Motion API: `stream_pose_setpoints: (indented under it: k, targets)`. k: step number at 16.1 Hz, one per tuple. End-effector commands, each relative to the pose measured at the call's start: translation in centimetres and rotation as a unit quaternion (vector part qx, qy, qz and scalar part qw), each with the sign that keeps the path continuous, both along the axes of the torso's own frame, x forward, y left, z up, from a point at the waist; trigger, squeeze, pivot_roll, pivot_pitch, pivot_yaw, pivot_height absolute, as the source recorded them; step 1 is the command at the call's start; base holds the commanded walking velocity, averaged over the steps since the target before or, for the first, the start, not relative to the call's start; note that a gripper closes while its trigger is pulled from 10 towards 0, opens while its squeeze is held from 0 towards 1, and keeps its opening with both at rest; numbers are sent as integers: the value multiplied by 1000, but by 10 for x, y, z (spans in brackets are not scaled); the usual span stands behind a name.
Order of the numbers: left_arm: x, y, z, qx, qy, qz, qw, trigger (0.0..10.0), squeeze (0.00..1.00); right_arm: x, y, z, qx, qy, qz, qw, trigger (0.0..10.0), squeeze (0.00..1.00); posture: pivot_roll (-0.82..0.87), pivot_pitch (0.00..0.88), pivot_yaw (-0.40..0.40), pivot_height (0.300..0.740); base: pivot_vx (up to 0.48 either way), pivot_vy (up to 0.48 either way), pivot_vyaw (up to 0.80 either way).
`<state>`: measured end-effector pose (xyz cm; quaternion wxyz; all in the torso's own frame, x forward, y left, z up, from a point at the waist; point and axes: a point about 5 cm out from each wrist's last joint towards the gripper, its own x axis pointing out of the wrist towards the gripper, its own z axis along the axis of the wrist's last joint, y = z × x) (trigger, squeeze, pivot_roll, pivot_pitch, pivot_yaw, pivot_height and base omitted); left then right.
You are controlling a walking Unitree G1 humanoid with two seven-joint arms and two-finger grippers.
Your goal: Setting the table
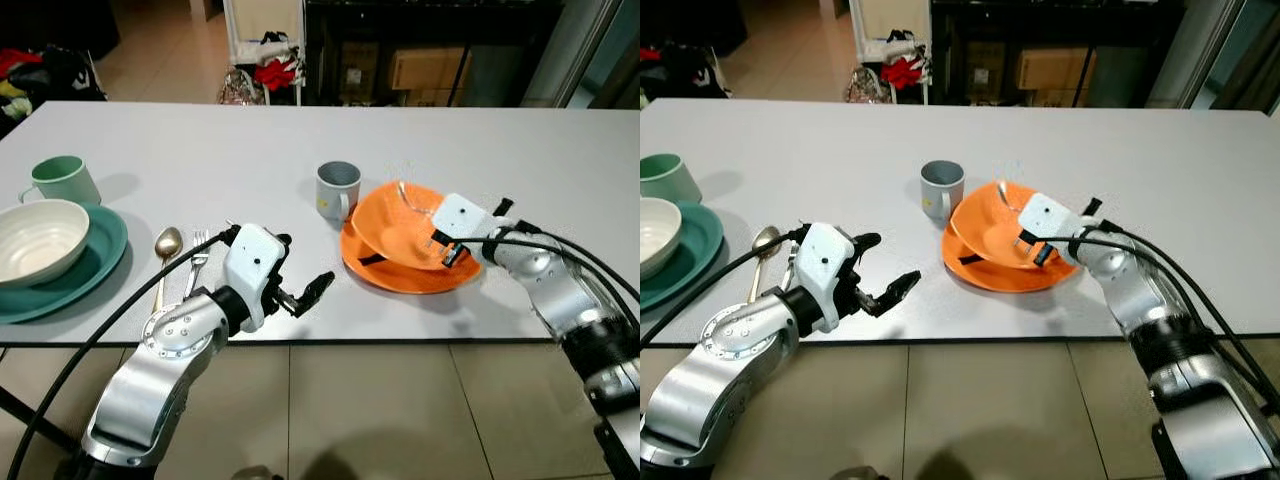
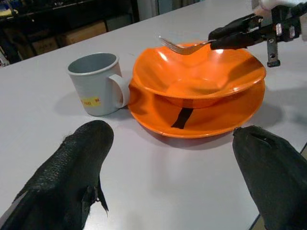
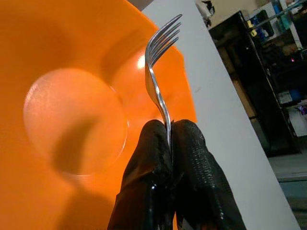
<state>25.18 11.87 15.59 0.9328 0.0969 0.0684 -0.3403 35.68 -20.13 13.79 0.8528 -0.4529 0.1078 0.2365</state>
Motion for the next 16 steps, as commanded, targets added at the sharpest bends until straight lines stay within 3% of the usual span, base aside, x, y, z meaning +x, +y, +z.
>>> stream_pose_setpoints:
  k: [1, 2, 3, 5, 8, 12, 13, 15, 16]
  targets:
    - [-3, -3, 2, 3, -2, -11, 1000, 10000, 0, 4, 2, 1, -6, -3, 8, 1000, 10000, 0, 139, 0, -12, 740, 0, 0, 0]
    - [-4, -3, 1, 5, 0, -13, 1000, 10000, 0, 6, 2, 0, -7, -1, 7, 1000, 10000, 0, 143, 0, -16, 740, 0, 0, 0]
    - [-5, -3, 0, 12, 0, -14, 1000, 10000, 0, 9, 3, -2, -8, 2, 5, 1000, 10000, 671, 146, 0, -19, 740, 0, 0, 0]
    - [-4, -2, 0, 13, -1, -12, 1000, 10000, 0, 12, 4, -4, -1, 1, 5, 1000, 10000, 961, 146, 0, -19, 740, 0, 0, 0]
    - [-2, -2, 0, 16, -3, -11, 1000, 10000, 0, 13, 5, -6, -11, -2, 15, 1000, 10000, 1000, 145, 0, -14, 740, 0, 0, 0]
    - [0, -2, 1, 19, -6, -11, 1000, 10000, 0, 16, 7, 4, 37, -19, 29, 999, 10000, 1000, 147, 0, -11, 740, 0, 0, 0]
    - [2, 0, 6, 9, -20, 6, 1000, 10000, 0, 13, 11, 28, 116, -60, 57, 990, 10000, 1000, 139, 0, -6, 740, 0, 0, 0]
    - [4, 2, 10, -1, -32, 21, 999, 10000, 0, 9, 12, 41, 176, -77, 54, 980, 10000, 1000, 130, 0, -3, 740, 0, 0, 0]
    - [9, 7, 14, -16, -47, 64, 997, 10000, 0, -14, 17, 58, 255, -92, 56, 961, 10000, 1000, 121, 0, -12, 740, 0, 0, 0]
